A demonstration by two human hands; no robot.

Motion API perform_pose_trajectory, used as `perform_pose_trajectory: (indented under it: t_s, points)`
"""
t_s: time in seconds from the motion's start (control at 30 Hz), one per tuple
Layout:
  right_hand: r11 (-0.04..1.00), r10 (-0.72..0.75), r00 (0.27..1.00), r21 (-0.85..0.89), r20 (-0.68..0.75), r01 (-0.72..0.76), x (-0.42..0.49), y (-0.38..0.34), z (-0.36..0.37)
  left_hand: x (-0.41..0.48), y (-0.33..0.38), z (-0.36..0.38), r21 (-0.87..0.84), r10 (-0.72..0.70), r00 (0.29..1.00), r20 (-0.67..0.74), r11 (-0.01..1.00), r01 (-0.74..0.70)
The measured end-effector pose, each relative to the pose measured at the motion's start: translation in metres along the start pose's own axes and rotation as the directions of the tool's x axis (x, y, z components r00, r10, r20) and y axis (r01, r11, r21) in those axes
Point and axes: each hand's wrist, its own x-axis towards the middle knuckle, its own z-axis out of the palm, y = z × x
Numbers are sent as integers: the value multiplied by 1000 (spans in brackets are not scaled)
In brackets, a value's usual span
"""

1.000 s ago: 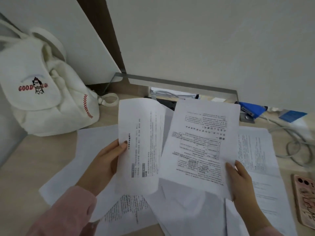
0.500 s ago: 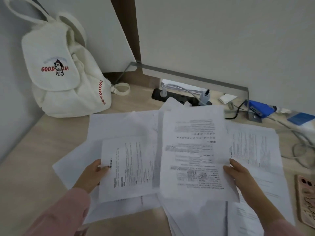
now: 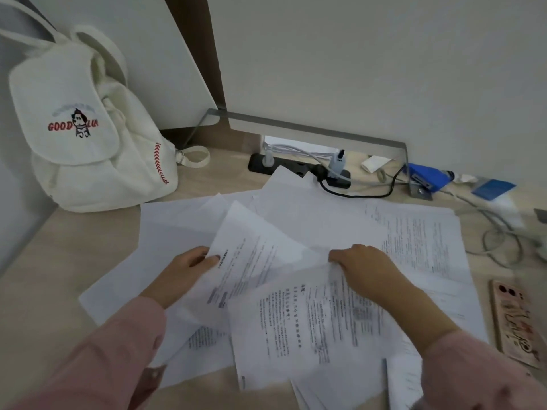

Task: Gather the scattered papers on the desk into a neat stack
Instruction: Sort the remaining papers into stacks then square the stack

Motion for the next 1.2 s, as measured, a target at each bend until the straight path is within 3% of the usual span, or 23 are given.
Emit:
perform_pose_trajectory:
  t_s: [0.13, 0.27, 0.4, 0.5, 0.57, 0.63, 0.67, 0.77, 0.83, 0.9, 1.0, 1.03, 1.2]
  points:
    - [989, -135, 976, -82, -170, 123, 18, -37, 5, -2, 6, 11, -52, -11, 999, 37, 999, 13]
    - [974, -222, 868, -137, -444, 179, 37, -61, 18, -3, -8, 16, 19, -42, 987, 153, 999, 40]
    - [961, -268, 783, -102, -561, 255, 56, -81, 24, 3, -29, 23, 217, -55, 997, 46, 975, 44]
    - [979, -111, 753, 58, -649, 194, 59, -80, 27, 7, -39, 24, -9, -116, 993, -25, 993, 116]
    - [919, 160, 824, 386, -543, 76, 51, -68, 34, 6, -44, 23, -182, -175, 982, -67, 970, 160]
    - [705, 412, 884, 691, -222, -156, 40, -48, 47, 5, -49, 21, -311, -206, 974, -95, 936, 168]
    - [585, 481, 876, 759, -38, -288, 36, -37, 56, 4, -51, 20, -344, -216, 971, -106, 924, 168]
    - [216, 489, 802, 843, 343, -493, 28, -21, 79, 4, -60, 19, -389, -246, 962, -114, 903, 185]
    - [-13, 401, 790, 865, 465, -502, 26, -25, 87, 5, -64, 20, -404, -280, 956, -85, 887, 224]
    - [-73, 358, 798, 867, 484, -493, 27, -32, 92, 8, -66, 24, -416, -309, 950, -39, 870, 266]
    - [-86, 323, 811, 868, 488, -488, 31, -47, 97, 10, -69, 30, -407, -340, 940, 20, 856, 318]
    - [-39, 327, 816, 869, 478, -493, 32, -51, 100, 10, -70, 32, -396, -349, 936, 33, 856, 333]
    - [480, 436, 870, 758, 231, -442, 31, -36, 99, 15, -74, 20, -347, -358, 933, -24, 878, 328]
